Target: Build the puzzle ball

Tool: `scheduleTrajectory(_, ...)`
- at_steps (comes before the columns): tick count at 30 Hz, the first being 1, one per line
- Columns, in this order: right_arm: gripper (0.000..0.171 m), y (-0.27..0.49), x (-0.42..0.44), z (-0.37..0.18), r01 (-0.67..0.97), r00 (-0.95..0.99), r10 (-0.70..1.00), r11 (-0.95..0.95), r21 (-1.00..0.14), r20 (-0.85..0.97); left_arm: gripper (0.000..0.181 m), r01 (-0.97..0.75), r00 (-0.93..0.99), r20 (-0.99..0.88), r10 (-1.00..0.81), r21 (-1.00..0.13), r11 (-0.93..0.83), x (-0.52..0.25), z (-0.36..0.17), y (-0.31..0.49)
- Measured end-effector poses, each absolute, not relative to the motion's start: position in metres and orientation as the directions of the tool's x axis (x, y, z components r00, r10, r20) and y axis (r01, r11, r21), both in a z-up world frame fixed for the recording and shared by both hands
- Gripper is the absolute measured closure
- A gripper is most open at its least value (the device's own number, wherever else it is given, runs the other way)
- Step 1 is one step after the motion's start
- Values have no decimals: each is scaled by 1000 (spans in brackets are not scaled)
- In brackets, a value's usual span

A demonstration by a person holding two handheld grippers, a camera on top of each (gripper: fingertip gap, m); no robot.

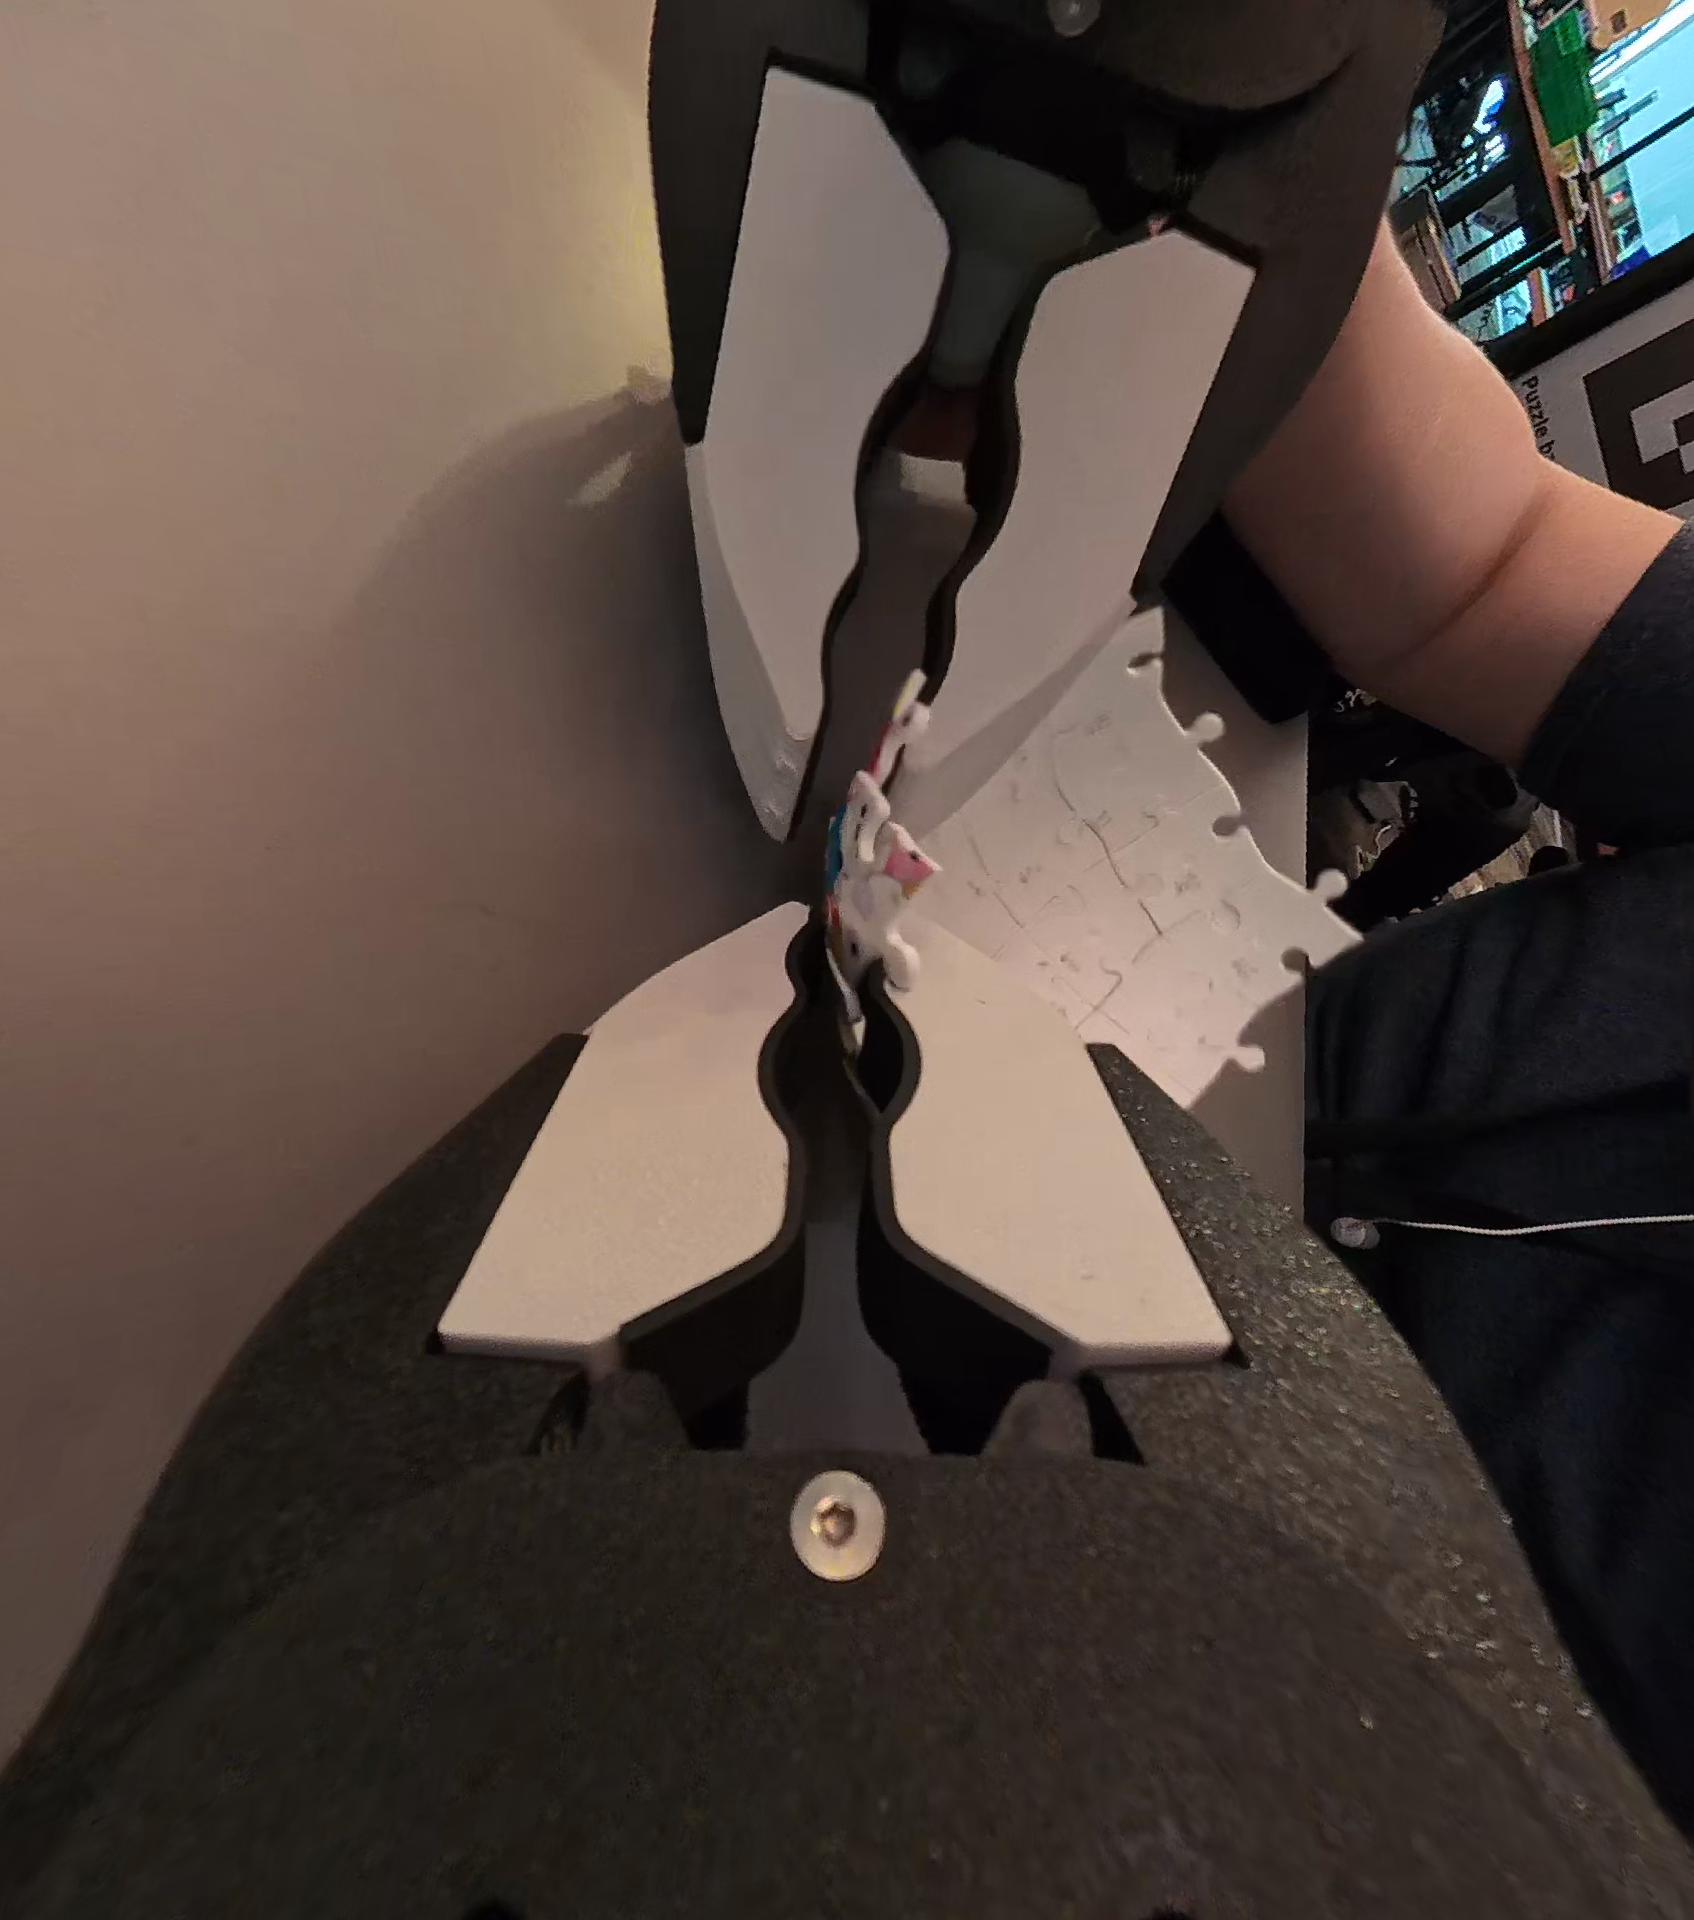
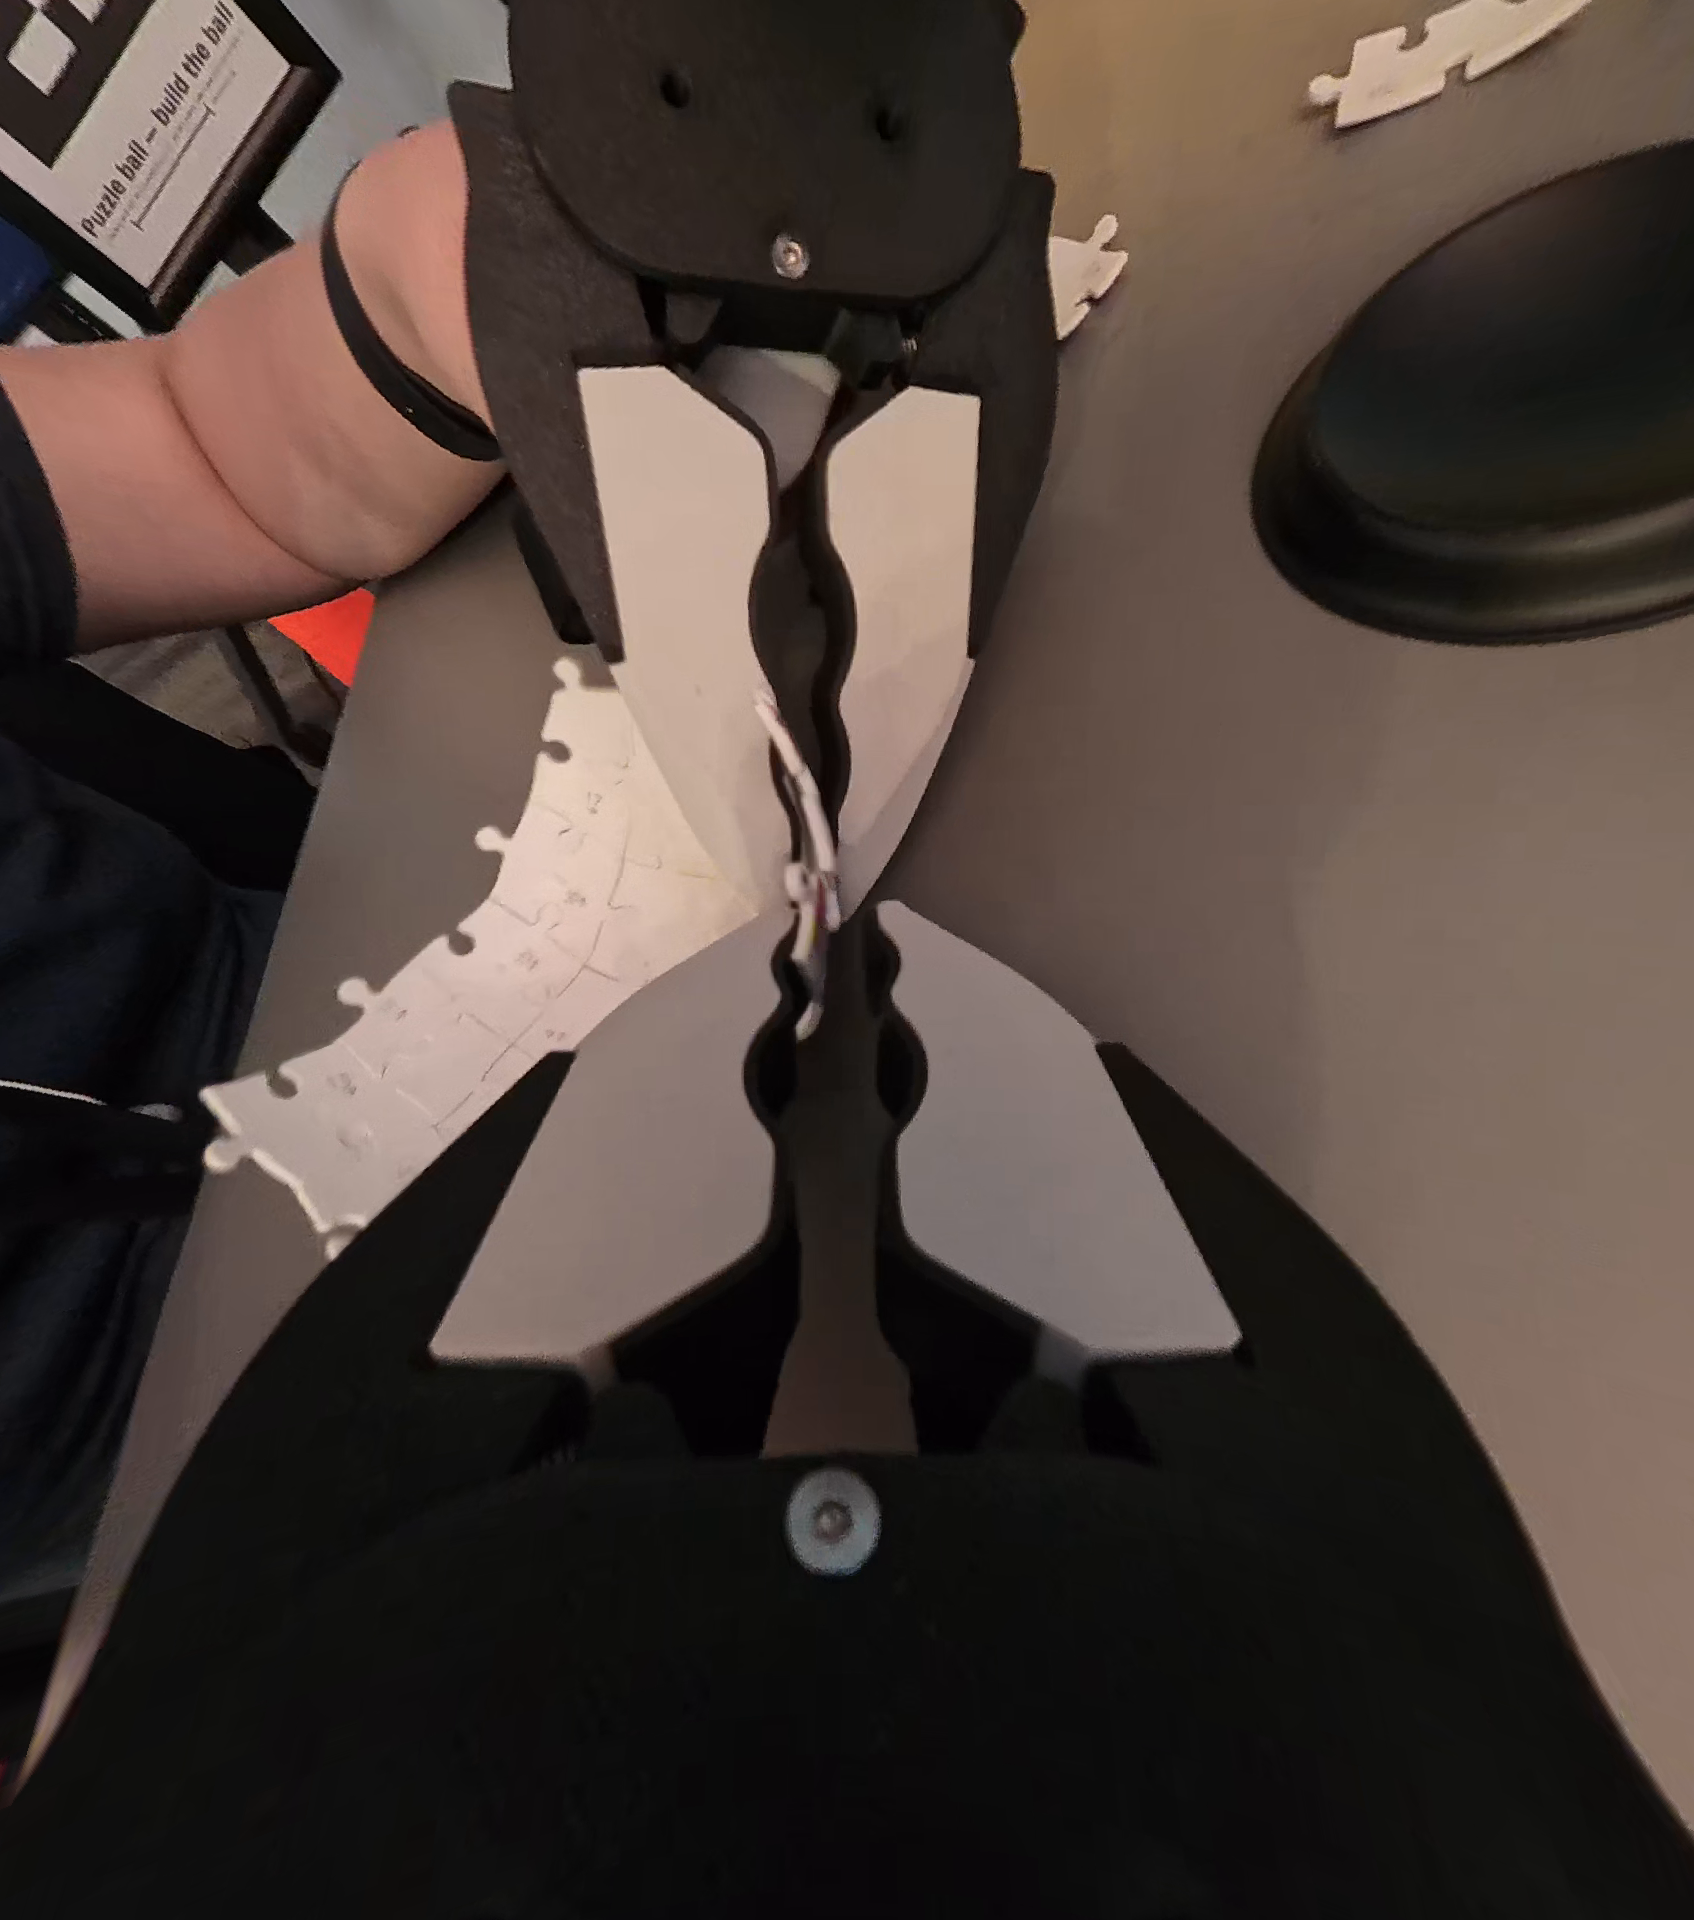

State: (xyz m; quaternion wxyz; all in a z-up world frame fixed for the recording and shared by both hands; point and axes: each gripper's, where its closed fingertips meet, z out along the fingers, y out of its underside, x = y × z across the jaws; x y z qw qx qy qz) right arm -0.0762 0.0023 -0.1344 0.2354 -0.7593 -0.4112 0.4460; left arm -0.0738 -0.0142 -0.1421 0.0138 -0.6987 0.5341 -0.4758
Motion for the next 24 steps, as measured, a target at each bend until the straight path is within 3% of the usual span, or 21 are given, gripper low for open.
scheduleTrajectory(24,167,-4,-76,-134,473,235,826,-557,-682,-512,175,-748,-79,562,-824,-579,-324,-72,-142,-19)
